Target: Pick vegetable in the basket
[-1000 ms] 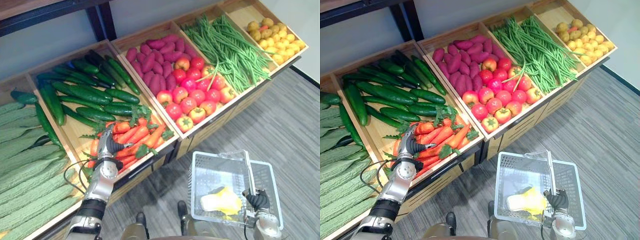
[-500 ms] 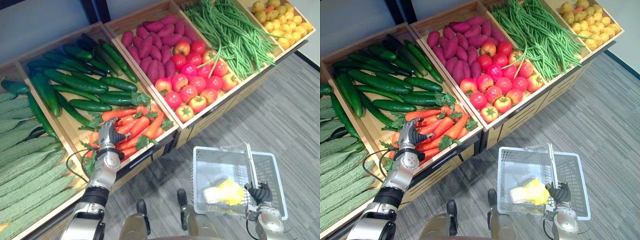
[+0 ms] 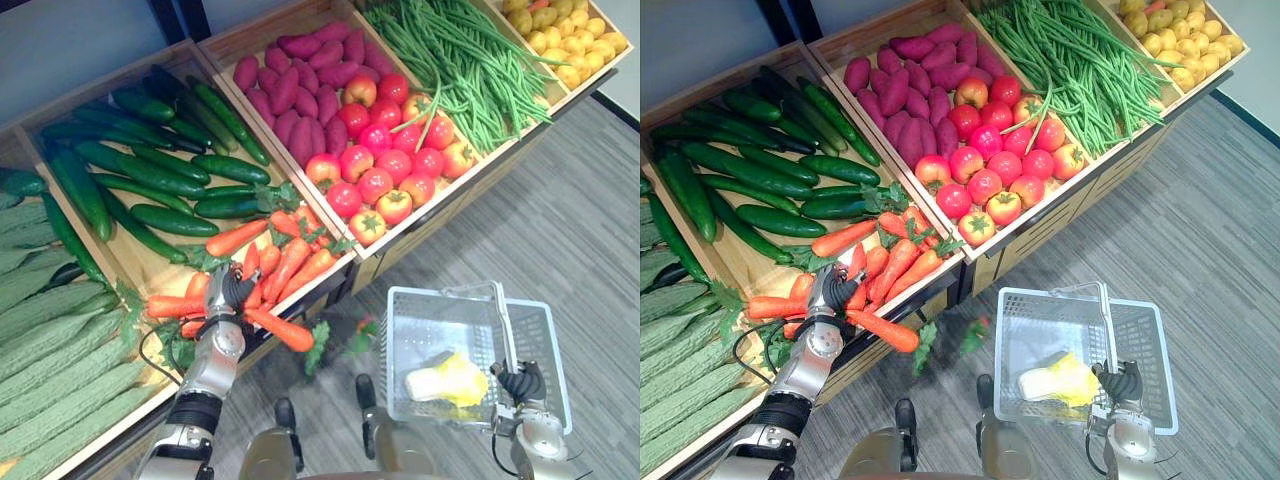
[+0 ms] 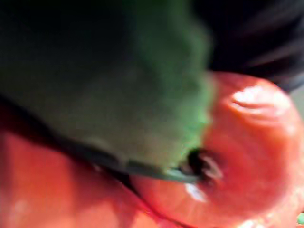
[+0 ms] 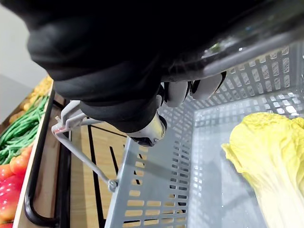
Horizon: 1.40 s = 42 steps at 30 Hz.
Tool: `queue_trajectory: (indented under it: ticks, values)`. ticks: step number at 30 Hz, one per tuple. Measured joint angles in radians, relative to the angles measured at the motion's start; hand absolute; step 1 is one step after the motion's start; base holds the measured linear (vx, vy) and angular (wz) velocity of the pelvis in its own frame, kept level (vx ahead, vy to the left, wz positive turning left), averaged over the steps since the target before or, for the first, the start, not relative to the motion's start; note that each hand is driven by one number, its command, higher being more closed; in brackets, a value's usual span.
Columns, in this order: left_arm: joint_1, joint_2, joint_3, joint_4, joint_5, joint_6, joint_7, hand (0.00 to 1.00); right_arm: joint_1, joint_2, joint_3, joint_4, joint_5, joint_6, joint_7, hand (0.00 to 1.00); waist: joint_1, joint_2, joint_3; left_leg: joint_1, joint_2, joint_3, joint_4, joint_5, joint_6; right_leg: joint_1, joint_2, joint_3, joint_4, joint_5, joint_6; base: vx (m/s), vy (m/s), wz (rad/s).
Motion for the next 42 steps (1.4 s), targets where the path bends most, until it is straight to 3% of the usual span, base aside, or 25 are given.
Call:
queue_trajectory:
  ticks: [4,12,20,23,28,29,31,33,35,37,39,40,41,42]
  values:
    - [0.035,0.0,0.041,-0.091,0.0,0.002,0.011,1.0,0.0,0.004,-0.005,0.0,0.0,-0.003,0.0,1.0,0.001,0.0,0.0,0.003,-0.004,-0.005,-0.002,0.0,0.0,0.004,-0.002,0.001,-0.001,0.0,0.0,0.0,0.0,0.0]
    - [0.101,-0.005,0.089,-0.343,-0.065,-0.005,0.104,1.0,0.001,0.019,-0.006,0.003,0.0,-0.004,0.001,1.0,0.0,0.0,0.0,0.016,-0.005,-0.008,-0.004,0.002,0.001,0.022,-0.002,0.002,-0.014,0.003,0.004,0.0,0.0,0.0]
    - [0.214,-0.098,0.112,-0.625,-0.17,-0.048,0.13,1.0,-0.023,0.022,-0.008,-0.001,0.0,-0.004,0.001,1.0,0.004,0.001,-0.003,0.067,-0.004,0.036,-0.02,-0.001,0.003,0.046,0.013,0.038,-0.017,0.008,0.011,-0.01,0.007,-0.14]
    - [0.24,-0.136,0.086,-0.721,-0.211,-0.077,0.131,1.0,-0.038,0.035,-0.01,-0.044,0.0,0.007,0.002,1.0,0.007,0.003,-0.004,0.073,0.014,0.093,0.03,-0.039,0.004,0.046,0.034,0.095,-0.022,0.022,0.019,-0.03,0.022,-0.66]
    - [0.25,-0.175,-0.014,-0.769,-0.271,-0.115,0.124,1.0,-0.02,0.051,-0.01,-0.24,-0.002,0.007,-0.001,1.0,0.003,0.033,-0.027,0.069,0.076,0.248,0.174,-0.143,0.002,0.022,0.098,0.234,-0.023,0.053,0.035,-0.02,0.047,-0.99]
    - [0.244,-0.181,-0.028,-0.77,-0.279,-0.124,0.117,1.0,-0.031,0.054,-0.01,-0.273,-0.003,0.007,-0.008,1.0,0.003,0.036,-0.035,0.07,0.096,0.303,0.185,-0.154,0.006,-0.002,0.099,0.214,-0.042,0.071,0.037,-0.08,0.019,-1.35]
    - [0.245,-0.179,-0.053,-0.767,-0.289,-0.133,0.103,1.0,-0.071,0.059,-0.004,-0.285,-0.007,0.006,-0.023,1.0,-0.006,0.036,-0.039,0.082,0.108,0.376,0.188,-0.159,0.009,-0.034,0.042,0.007,-0.043,0.035,-0.005,-0.07,0.019,-1.17]
    - [0.244,-0.181,-0.059,-0.761,-0.308,-0.134,0.085,1.0,-0.118,0.059,0.008,-0.267,-0.019,0.006,-0.027,1.0,-0.007,0.038,-0.039,0.121,0.128,0.462,0.177,-0.159,0.009,-0.056,-0.049,-0.328,-0.01,0.031,-0.067,0.04,-0.009,-1.1]
    - [0.245,-0.179,-0.046,-0.731,-0.308,-0.135,0.082,1.0,-0.146,0.057,0.05,-0.249,-0.029,0.006,-0.03,1.0,-0.003,0.039,-0.039,0.184,0.137,0.519,0.172,-0.162,0.004,-0.028,-0.088,-0.521,0.02,0.077,-0.098,0.14,-0.112,-1.35]
    - [0.245,-0.187,-0.052,-0.691,-0.309,-0.136,0.073,1.0,-0.151,0.045,0.09,-0.248,-0.036,0.005,-0.028,1.0,-0.008,0.06,-0.047,0.22,0.155,0.521,0.17,-0.161,0.003,-0.027,-0.041,-0.468,0.023,0.081,-0.069,0.14,-0.158,-1.27]
    - [0.243,-0.196,-0.093,-0.649,-0.308,-0.138,0.042,1.0,-0.152,0.023,0.11,-0.248,-0.04,0.006,-0.023,1.0,-0.023,0.093,-0.061,0.236,0.193,0.52,0.22,-0.155,-0.006,-0.026,0.001,-0.413,0.022,0.061,-0.079,0.19,-0.143,-1.04]
    - [0.24,-0.197,-0.127,-0.627,-0.309,-0.143,0.03,1.0,-0.151,0.016,0.113,-0.248,-0.04,0.006,-0.021,1.0,-0.035,0.098,-0.061,0.22,0.24,0.503,0.341,-0.127,-0.015,-0.008,0.029,-0.377,0.023,0.047,-0.085,0.25,-0.165,-0.76]
    - [0.237,-0.197,-0.136,-0.62,-0.309,-0.146,0.026,1.0,-0.15,0.016,0.113,-0.248,-0.04,0.006,-0.021,1.0,-0.036,0.098,-0.061,0.212,0.253,0.494,0.377,-0.117,-0.005,-0.002,0.035,-0.371,0.022,0.045,-0.088,0.22,-0.156,-0.82]
    - [0.23,-0.195,-0.162,-0.591,-0.314,-0.15,0.014,1.0,-0.144,0.014,0.113,-0.248,-0.039,0.006,-0.021,1.0,-0.037,0.098,-0.061,0.179,0.292,0.447,0.509,-0.056,0.051,0.029,0.051,-0.344,0.018,0.035,-0.096,0.25,-0.111,-0.7]
